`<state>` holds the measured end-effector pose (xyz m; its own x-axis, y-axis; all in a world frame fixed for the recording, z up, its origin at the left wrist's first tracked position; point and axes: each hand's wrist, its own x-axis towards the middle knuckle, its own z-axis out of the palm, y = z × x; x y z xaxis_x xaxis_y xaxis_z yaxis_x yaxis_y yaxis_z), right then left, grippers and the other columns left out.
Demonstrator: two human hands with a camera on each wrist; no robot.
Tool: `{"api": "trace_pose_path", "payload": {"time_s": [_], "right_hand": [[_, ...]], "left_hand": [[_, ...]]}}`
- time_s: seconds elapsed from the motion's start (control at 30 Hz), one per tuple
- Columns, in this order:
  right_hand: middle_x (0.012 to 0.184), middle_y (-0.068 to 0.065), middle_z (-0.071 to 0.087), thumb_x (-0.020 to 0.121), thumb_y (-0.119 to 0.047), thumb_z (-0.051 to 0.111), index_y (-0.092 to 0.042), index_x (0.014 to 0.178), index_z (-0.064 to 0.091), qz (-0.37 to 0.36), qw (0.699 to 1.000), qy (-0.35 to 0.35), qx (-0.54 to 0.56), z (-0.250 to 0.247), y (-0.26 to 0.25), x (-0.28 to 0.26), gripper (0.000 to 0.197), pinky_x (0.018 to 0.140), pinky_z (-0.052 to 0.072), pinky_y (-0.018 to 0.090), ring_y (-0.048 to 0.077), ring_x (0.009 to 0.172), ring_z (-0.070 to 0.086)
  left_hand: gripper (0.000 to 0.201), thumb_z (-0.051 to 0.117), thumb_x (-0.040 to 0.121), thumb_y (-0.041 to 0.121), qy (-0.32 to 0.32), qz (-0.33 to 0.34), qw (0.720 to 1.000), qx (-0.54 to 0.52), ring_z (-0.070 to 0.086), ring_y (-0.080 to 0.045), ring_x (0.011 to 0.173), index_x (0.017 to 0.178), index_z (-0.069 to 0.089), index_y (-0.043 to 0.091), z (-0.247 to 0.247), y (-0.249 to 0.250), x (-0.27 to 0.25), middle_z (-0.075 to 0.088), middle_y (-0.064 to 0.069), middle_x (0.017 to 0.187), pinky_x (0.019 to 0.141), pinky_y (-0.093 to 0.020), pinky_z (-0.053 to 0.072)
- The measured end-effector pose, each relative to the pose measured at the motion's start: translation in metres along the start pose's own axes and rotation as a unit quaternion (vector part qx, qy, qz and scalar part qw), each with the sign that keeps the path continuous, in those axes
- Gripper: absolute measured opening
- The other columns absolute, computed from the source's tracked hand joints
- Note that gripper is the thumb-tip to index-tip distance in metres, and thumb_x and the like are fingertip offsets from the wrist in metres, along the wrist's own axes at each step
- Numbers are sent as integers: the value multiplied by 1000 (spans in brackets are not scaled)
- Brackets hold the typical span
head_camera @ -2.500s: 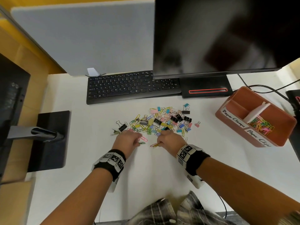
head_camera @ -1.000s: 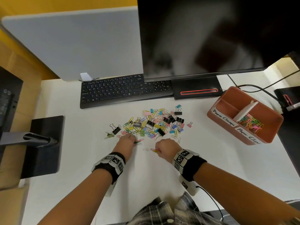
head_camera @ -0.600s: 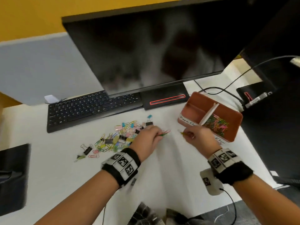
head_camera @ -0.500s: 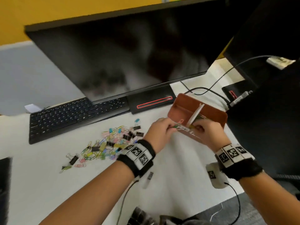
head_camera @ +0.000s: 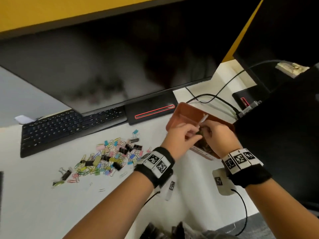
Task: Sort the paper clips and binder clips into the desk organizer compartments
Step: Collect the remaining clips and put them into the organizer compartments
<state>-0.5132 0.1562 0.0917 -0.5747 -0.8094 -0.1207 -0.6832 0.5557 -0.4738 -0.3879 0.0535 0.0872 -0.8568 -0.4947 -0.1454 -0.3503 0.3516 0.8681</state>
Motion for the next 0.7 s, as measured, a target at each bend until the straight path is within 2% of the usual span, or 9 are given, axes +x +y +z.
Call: {"api": "trace_pose_path", "payload": {"time_s": [0.07, 0.13, 0.23, 0.33, 0.4, 0.5, 0.6, 0.7], "right_hand": [[91, 4, 70, 88, -20, 52, -17, 95, 64, -69, 998, 1, 1, 11, -21, 2, 14, 68, 53, 31, 21, 81, 66], [92, 1, 70, 87, -25, 53, -20, 92, 66, -130, 991, -27, 16, 29, -45, 6, 15, 72, 55, 36, 22, 84, 65], [98, -2, 69, 89, -19, 55, -24, 102, 67, -205, 974, -96, 32, 62, -87, 9, 18, 81, 52, 32, 20, 93, 63], [102, 1, 66, 88, -21, 55, -23, 112, 63, -262, 952, -154, 28, 96, -128, 11, 25, 89, 48, 35, 23, 99, 58], [109, 0, 63, 88, -25, 56, -24, 117, 59, -273, 946, -174, 16, 116, -152, 14, 29, 94, 44, 36, 21, 105, 53], [116, 0, 60, 89, -22, 54, -27, 118, 59, -279, 938, -205, 13, 146, -182, 20, 30, 99, 40, 42, 22, 114, 49], [122, 1, 57, 90, -12, 51, -28, 119, 60, -289, 928, -235, -14, 171, -205, 25, 34, 101, 38, 47, 24, 120, 44], [135, 1, 47, 92, -18, 49, -32, 126, 54, -280, 912, -290, -71, 187, -219, 26, 37, 108, 30, 49, 24, 129, 36]], "left_hand": [[13, 65, 83, 24, 38, -2, 999, 12, 59, -2, 83, 96, 66, 21, -29, -20, -24, 60, 7, 96, 72, -4, 42], [12, 62, 84, 22, 91, -34, 995, 36, 57, -2, 82, 95, 66, 22, -61, -49, -52, 58, 7, 95, 70, -9, 44], [12, 63, 83, 18, 183, -104, 972, 103, 53, -5, 75, 94, 64, 22, -105, -95, -97, 57, 4, 87, 70, -20, 43], [18, 66, 80, 17, 228, -191, 939, 172, 54, -15, 77, 98, 62, 21, -138, -142, -135, 55, 1, 85, 75, -33, 48], [23, 68, 78, 21, 232, -245, 923, 185, 56, -20, 84, 100, 61, 21, -152, -170, -151, 55, -1, 91, 81, -36, 49], [28, 69, 75, 29, 189, -287, 919, 194, 53, -22, 91, 101, 61, 23, -163, -201, -159, 56, -1, 97, 85, -31, 44], [31, 62, 70, 46, 124, -283, 925, 220, 53, -19, 93, 98, 65, 33, -163, -221, -157, 57, 8, 94, 87, -32, 44], [20, 64, 75, 41, 117, -264, 919, 268, 43, -19, 98, 93, 66, 34, -162, -229, -156, 53, 10, 92, 90, -33, 36]]}}
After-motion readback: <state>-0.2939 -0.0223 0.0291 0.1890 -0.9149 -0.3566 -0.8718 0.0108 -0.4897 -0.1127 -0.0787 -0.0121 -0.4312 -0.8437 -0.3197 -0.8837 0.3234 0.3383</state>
